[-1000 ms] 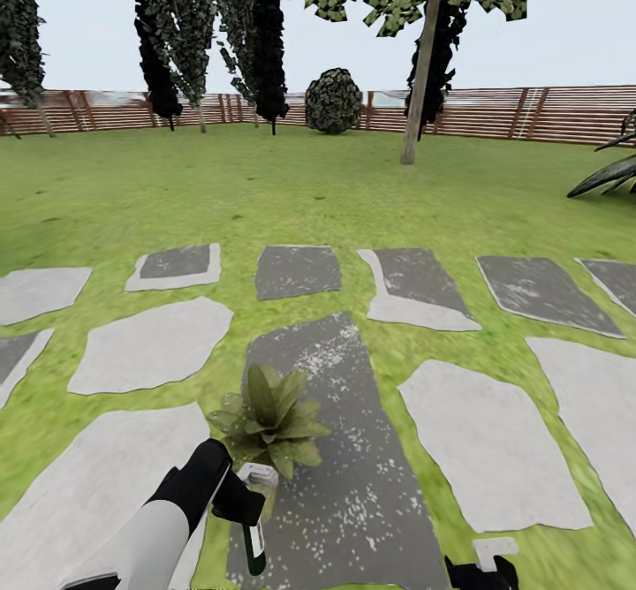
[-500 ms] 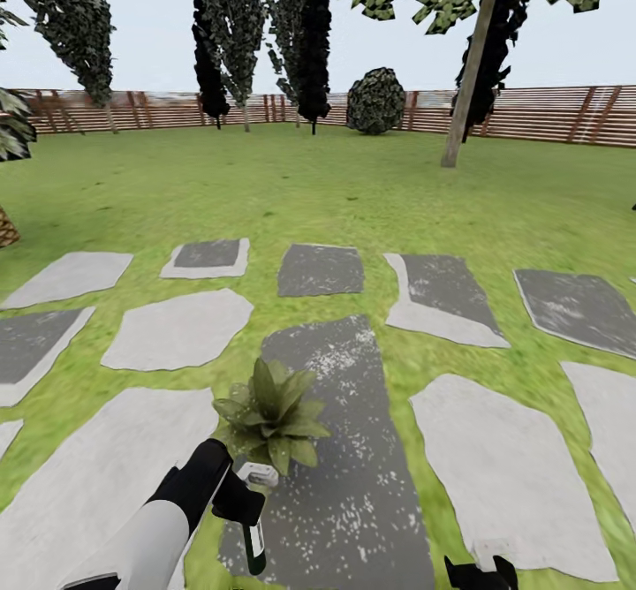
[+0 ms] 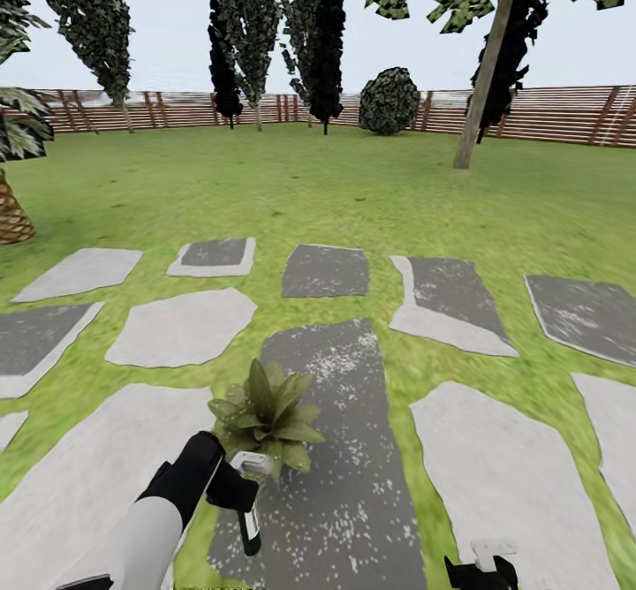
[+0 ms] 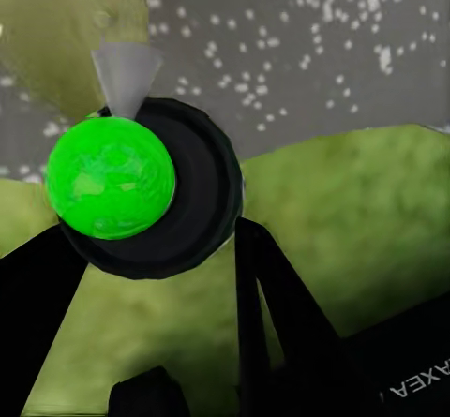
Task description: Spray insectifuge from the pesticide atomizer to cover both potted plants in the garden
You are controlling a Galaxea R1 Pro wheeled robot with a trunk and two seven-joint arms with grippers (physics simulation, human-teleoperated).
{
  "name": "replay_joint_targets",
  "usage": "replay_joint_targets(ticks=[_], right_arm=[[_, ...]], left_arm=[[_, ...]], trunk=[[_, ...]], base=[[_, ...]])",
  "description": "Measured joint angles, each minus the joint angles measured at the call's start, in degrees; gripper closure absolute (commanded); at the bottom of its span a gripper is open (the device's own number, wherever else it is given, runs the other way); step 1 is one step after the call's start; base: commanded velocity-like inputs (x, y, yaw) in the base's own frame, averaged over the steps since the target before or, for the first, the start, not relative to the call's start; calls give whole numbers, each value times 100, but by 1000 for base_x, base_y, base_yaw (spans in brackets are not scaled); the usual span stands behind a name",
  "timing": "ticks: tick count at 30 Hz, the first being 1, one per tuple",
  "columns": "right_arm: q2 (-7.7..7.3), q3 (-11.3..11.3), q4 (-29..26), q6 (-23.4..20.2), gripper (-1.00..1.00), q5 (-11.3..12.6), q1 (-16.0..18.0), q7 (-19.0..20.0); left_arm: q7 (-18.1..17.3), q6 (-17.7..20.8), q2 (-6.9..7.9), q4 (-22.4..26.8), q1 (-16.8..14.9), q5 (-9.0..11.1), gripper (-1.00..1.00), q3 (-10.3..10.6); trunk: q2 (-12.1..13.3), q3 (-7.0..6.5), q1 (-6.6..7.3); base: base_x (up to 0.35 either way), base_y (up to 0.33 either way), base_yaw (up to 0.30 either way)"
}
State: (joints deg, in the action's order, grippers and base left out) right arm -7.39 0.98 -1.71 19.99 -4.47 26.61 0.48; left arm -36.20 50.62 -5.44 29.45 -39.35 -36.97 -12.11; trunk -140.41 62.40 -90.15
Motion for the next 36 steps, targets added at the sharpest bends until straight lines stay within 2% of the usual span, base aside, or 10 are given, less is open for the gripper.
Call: replay_joint_targets(ticks=[7,10,15,19,28,36], right_arm=[[3,-8,0,-4,-100,0,0,5],[3,-4,0,-4,-100,0,0,2],[2,-3,-1,-3,-100,0,-1,0],[2,-6,0,-1,-100,0,0,0],[2,-9,1,-1,-100,0,1,3],[-29,0,-1,-1,-100,0,-1,0]], left_arm=[[45,-8,53,40,216,-76,100,-7],[44,2,83,59,262,-7,100,-6],[40,-7,41,62,269,25,100,5],[39,-87,15,60,269,29,100,14],[38,-138,12,62,270,27,100,0],[40,-146,-1,59,271,24,100,-2]], trunk=[[0,0,0],[0,0,0],[0,0,0],[0,0,0],[0,0,0],[0,0,2]], base=[[0,0,273],[0,0,183],[0,-25,16],[0,-236,83],[3,-269,259],[126,-270,31]])
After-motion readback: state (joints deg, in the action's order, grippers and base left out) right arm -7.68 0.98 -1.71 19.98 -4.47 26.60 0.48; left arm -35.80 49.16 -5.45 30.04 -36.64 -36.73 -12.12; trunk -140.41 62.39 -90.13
